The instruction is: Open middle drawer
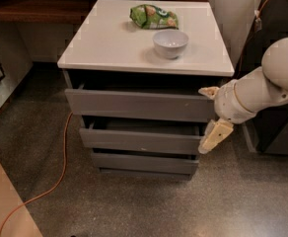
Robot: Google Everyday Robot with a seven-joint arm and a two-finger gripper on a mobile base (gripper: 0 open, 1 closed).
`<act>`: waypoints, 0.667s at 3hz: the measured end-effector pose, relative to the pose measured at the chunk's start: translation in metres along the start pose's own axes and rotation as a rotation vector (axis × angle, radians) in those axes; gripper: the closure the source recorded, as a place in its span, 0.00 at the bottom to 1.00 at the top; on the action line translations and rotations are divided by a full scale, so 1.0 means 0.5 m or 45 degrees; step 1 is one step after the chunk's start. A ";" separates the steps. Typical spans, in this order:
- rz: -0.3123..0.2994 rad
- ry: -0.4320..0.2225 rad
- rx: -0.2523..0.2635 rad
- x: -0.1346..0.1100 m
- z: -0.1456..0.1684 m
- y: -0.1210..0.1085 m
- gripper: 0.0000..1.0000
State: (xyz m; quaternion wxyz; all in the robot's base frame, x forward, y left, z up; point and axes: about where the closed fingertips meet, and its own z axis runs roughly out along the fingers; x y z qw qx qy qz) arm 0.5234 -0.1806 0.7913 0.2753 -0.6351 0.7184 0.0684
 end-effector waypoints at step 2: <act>-0.103 -0.194 -0.072 0.079 0.156 -0.074 0.00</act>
Offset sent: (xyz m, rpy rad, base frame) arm 0.0883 -0.0144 -0.1199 0.1802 -0.0221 0.2181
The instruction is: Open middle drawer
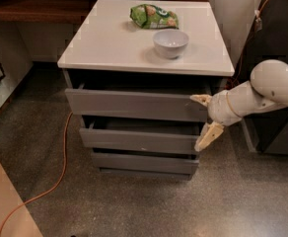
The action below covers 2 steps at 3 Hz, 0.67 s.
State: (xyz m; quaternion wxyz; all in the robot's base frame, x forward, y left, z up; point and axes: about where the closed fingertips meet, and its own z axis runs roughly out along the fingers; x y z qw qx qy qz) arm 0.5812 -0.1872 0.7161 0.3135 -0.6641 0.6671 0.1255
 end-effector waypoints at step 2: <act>-0.102 -0.053 -0.102 0.049 0.122 0.013 0.00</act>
Offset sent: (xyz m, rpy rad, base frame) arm 0.0087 0.0218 -0.0854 -0.0017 0.0165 0.1631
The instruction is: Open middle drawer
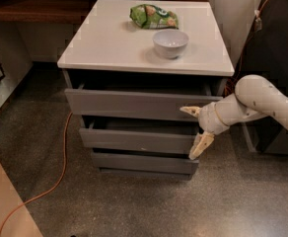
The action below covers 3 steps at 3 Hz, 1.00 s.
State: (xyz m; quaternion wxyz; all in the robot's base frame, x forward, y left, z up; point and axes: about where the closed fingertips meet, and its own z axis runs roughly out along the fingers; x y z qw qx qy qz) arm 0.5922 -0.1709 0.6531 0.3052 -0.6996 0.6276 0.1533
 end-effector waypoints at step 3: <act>0.065 0.068 -0.003 0.060 0.186 -0.002 0.00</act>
Offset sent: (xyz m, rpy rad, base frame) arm 0.0303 0.0320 -0.1025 -0.0136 0.0539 -0.0830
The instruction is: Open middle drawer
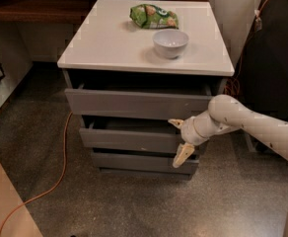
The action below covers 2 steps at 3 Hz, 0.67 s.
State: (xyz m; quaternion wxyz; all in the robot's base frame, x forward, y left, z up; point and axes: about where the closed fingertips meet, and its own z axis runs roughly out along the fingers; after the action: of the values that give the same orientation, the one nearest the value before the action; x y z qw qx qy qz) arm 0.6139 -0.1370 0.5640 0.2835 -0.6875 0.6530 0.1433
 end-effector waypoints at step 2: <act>-0.056 0.063 0.054 0.013 0.111 -0.015 0.00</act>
Offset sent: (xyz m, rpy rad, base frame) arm 0.0284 0.0357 -0.0627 -0.0969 -0.1031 0.0108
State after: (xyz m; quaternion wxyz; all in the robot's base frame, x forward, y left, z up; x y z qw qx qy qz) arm 0.6314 -0.1104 0.5173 0.2849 -0.6987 0.6476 0.1060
